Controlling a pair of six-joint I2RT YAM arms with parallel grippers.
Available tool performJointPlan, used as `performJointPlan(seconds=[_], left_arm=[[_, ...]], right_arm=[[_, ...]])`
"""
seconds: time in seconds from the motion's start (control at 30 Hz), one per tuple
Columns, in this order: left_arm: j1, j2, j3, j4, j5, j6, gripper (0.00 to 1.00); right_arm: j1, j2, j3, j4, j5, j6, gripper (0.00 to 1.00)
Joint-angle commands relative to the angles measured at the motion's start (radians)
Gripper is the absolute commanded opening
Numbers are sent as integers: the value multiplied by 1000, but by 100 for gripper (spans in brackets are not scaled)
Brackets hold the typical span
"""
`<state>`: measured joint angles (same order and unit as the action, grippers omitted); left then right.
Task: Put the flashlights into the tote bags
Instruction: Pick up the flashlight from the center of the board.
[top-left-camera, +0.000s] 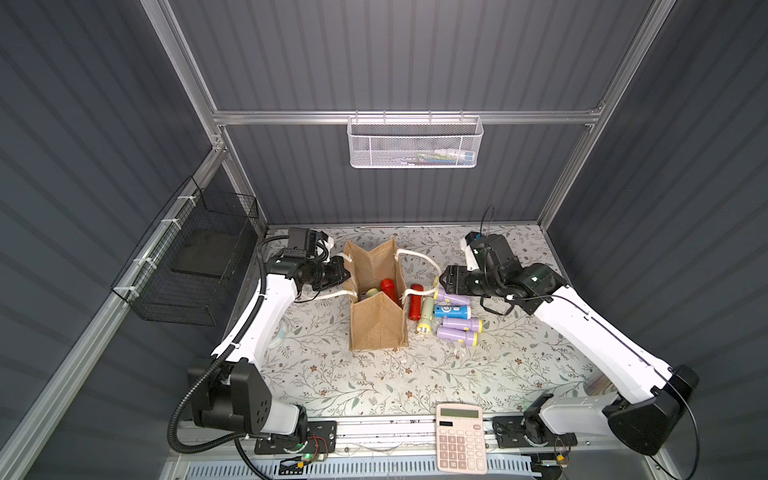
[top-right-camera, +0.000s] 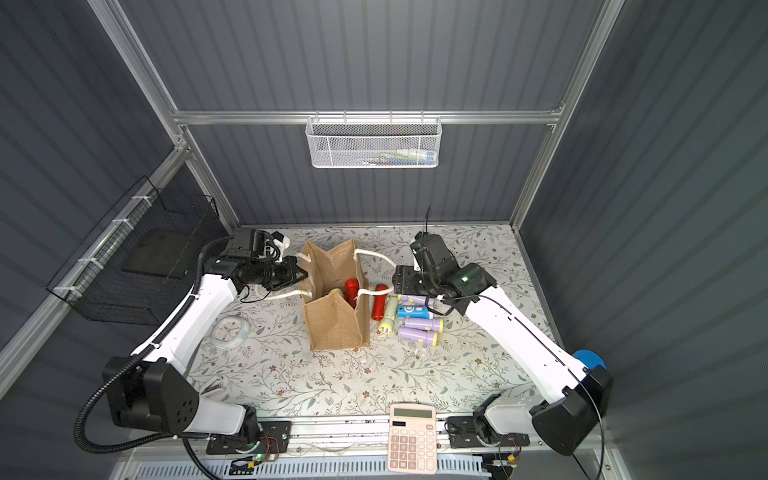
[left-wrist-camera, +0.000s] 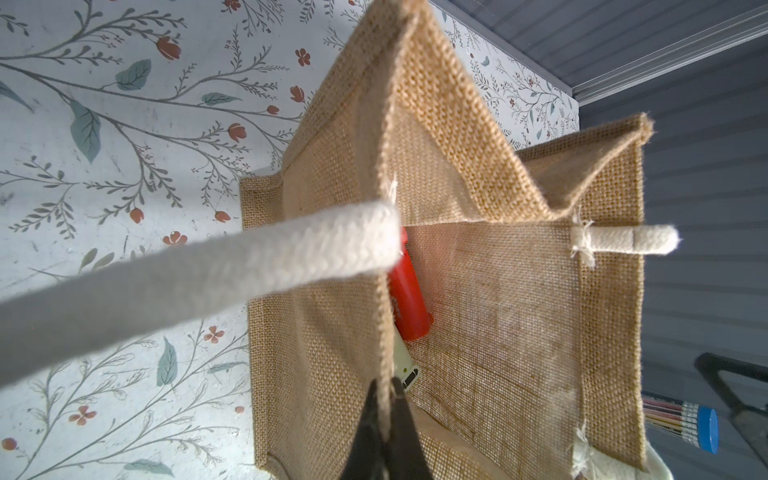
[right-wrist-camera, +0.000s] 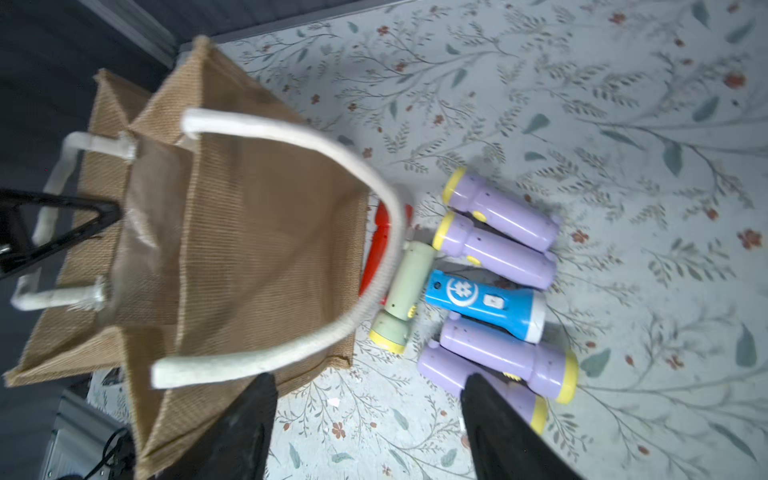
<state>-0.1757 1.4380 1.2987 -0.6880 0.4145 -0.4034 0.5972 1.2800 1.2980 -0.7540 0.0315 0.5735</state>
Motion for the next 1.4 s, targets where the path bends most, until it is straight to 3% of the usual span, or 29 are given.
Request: performJointPlan(seconds=[0.0, 0.27, 0.63, 1.03, 1.37], left_arm=[[8, 11, 39, -15, -8, 12, 0], [7, 15, 44, -16, 2, 12, 0], [7, 3, 39, -30, -7, 26, 0], [7, 7, 21, -15, -13, 31, 0], [7, 7, 26, -9, 1, 35, 0]], right_arm=[[-16, -53, -89, 6, 24, 111, 72], [-39, -10, -232, 111, -70, 218, 68], [-39, 304, -143, 249, -234, 297, 58], [-39, 525, 25, 209, -215, 262, 53], [-39, 605, 75, 141, -166, 252, 53]])
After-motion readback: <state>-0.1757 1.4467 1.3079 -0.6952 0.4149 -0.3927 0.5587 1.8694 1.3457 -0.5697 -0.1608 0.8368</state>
